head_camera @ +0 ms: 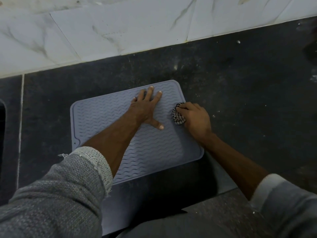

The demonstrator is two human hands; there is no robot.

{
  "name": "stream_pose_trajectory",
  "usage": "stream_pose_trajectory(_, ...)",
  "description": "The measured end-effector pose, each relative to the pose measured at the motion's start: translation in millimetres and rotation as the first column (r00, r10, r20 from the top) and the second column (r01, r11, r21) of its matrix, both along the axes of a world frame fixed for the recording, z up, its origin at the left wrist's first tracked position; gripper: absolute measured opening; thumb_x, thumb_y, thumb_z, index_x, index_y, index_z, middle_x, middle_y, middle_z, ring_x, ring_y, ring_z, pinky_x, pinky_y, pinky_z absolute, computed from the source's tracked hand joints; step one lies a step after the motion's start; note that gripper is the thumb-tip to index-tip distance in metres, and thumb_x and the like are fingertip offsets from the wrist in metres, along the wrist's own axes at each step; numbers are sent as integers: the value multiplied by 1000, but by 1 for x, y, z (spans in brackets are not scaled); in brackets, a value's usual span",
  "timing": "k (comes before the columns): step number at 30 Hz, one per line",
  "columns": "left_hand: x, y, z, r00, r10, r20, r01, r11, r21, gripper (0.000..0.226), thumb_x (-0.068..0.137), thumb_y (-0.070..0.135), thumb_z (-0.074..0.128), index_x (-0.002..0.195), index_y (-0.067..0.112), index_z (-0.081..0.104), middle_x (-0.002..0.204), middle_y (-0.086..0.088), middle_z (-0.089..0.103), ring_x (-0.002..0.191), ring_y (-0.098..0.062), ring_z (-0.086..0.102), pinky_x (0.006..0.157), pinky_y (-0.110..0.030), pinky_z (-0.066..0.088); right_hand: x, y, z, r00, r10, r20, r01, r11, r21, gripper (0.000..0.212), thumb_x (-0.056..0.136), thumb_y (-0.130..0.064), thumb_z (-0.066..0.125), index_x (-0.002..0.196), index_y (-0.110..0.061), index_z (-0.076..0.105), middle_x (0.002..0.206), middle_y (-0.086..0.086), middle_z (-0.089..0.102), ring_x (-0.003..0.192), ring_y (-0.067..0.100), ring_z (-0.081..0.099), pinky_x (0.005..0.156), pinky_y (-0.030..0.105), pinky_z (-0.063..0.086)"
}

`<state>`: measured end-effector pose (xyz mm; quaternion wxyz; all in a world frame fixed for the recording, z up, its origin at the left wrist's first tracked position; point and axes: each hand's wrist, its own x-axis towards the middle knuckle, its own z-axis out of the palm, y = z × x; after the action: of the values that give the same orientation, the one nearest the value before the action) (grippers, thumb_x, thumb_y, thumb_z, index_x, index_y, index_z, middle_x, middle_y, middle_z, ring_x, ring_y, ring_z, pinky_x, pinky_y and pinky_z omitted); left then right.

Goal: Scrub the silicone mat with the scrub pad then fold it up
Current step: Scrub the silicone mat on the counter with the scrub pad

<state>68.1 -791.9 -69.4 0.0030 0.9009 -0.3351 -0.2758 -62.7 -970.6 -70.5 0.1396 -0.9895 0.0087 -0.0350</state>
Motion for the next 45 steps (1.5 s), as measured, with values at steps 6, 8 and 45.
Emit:
stream_pose_trajectory(6, -24, -4, 14, 994, -22, 105, 29, 998, -62, 129, 64, 62, 75, 149, 31, -16, 157, -6, -24, 144, -35, -16, 113, -57, -1, 3, -3, 10, 997, 19, -80, -18, 1000, 4, 35, 87, -16, 56, 122, -15, 60, 121, 9, 58, 103, 32, 54, 86, 45, 46)
stream_pose_trajectory(8, -41, -6, 17, 981, -15, 192, 33, 995, -89, 118, 72, 52, 75, 150, 31, -10, 158, -5, -18, 145, -32, -10, 115, -53, 3, 7, -4, 17, 990, 34, -140, -29, 999, 37, 36, 84, -25, 62, 119, -15, 62, 117, 11, 59, 104, 31, 55, 88, 44, 45)
stream_pose_trajectory(45, -83, 0, 2, 999, 42, -9, -43, 995, -85, 121, 72, 63, 68, 151, 23, -14, 158, -4, -21, 144, -34, -14, 113, -58, 5, -88, 12, 20, 984, 90, -157, -96, 995, -31, 54, 76, -19, 71, 127, -13, 54, 132, 9, 53, 117, 28, 50, 98, 41, 41)
